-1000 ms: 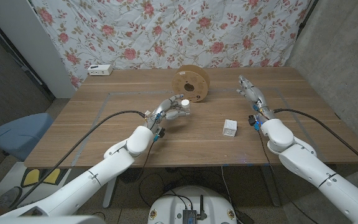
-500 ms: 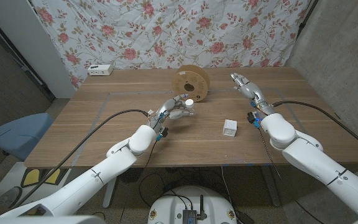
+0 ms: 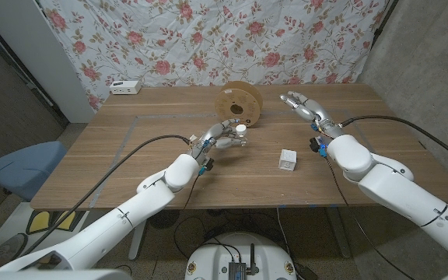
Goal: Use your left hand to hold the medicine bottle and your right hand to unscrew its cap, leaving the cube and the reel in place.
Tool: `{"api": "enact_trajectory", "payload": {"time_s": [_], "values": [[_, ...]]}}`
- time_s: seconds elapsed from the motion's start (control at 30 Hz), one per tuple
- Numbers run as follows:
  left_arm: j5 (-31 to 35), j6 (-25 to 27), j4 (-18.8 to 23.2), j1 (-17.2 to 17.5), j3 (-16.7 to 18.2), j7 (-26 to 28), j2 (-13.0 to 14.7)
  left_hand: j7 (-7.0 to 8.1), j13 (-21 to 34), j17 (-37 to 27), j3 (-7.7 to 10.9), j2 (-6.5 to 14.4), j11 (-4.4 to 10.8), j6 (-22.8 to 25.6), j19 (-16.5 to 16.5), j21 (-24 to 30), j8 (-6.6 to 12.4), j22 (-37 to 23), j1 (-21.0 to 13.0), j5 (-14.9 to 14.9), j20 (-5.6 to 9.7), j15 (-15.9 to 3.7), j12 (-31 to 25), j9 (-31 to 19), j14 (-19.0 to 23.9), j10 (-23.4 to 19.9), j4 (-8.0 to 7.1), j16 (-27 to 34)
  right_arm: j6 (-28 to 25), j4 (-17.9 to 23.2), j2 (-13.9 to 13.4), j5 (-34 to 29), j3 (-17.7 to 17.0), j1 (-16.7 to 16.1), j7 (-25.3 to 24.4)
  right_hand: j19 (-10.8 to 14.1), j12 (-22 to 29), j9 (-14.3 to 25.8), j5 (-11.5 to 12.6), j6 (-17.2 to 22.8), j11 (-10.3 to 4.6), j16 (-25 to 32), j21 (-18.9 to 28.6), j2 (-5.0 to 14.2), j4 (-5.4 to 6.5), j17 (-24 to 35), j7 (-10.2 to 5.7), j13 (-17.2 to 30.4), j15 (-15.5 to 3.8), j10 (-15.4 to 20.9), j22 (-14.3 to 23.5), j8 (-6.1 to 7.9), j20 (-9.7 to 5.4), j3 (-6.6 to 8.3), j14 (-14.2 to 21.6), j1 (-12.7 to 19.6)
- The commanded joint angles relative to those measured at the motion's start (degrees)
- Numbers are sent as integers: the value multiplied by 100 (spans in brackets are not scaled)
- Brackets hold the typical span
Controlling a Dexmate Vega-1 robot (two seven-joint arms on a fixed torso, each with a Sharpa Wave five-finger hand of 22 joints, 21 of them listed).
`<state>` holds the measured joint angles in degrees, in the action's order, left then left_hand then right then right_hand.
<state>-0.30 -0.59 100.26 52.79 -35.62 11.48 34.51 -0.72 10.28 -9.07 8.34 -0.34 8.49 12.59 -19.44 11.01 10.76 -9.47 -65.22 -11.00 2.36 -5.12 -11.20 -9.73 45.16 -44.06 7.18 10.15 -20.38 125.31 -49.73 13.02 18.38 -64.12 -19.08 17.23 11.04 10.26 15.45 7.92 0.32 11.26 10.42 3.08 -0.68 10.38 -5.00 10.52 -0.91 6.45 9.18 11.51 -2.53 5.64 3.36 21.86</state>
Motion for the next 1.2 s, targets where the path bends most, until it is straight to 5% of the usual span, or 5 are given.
{"api": "enact_trajectory", "payload": {"time_s": [0.03, 0.33, 0.73, 1.0, 1.2], "values": [[-20, 396, 190, -113, -82, -92, 16, 16, 22, -9, 27, 9, 3, 36, -16, -23, -6, -15, 49, -1, 291, -660, 9, -24, 46, -29, -31, -15, -930, 583, -335, -170, 154, 254, 115, 57, 8, 29, -27, 122, 77, -15, 33, -53, -108, 22, 39, 35, 30, 23, 32, 55, -83, 17, 25, 109], [83, 653, 357, -173, -154, -51, 23, 22, 23, -14, 28, 8, -16, 60, 34, -41, -2, -14, 80, 0, 336, -667, 9, -24, 46, -46, -39, -18, -1719, 946, -666, -367, 477, 719, 456, -108, -26, 62, -203, 253, 210, -42, -5, -130, -408, 30, 58, 48, 413, -140, 46, 38, 494, 86, -62, 454], [100, 811, 390, -280, -236, -85, -16, 25, 23, -17, 37, 21, -24, 103, 47, -43, 7, -13, 104, -1, 322, -669, 12, -25, 57, -54, -48, -15, -1884, 1066, -946, -547, 751, 1126, 921, -212, -29, 80, -252, 391, 291, -52, -12, -148, -580, 35, 79, 53, 546, -235, 48, 78, 599, 172, -152, 676], [154, 776, 272, -425, -353, -152, -92, 40, 24, -15, 46, 20, -13, 110, 49, -41, 4, -12, 98, -1, 328, -674, 4, -25, 53, -85, -38, -20, -2134, 1169, -1130, -716, 1038, 1597, 1455, -302, -46, 103, -238, 437, 299, -73, -2, -213, -731, 43, -28, 60, 628, -410, 52, 75, 1023, 241, -325, 864], [178, 661, 158, -490, -409, -145, -168, 47, 24, -14, 55, 24, -14, 121, 55, -42, 4, -12, 92, -2, 330, -682, 8, -25, 46, -85, -31, -23, -2224, 1163, -1182, -921, 1315, 1971, 1871, -327, -55, 115, -229, 467, 345, -90, 4, -214, -775, 47, -42, 64, 723, -521, 54, 78, 1163, 280, -452, 941]]}}
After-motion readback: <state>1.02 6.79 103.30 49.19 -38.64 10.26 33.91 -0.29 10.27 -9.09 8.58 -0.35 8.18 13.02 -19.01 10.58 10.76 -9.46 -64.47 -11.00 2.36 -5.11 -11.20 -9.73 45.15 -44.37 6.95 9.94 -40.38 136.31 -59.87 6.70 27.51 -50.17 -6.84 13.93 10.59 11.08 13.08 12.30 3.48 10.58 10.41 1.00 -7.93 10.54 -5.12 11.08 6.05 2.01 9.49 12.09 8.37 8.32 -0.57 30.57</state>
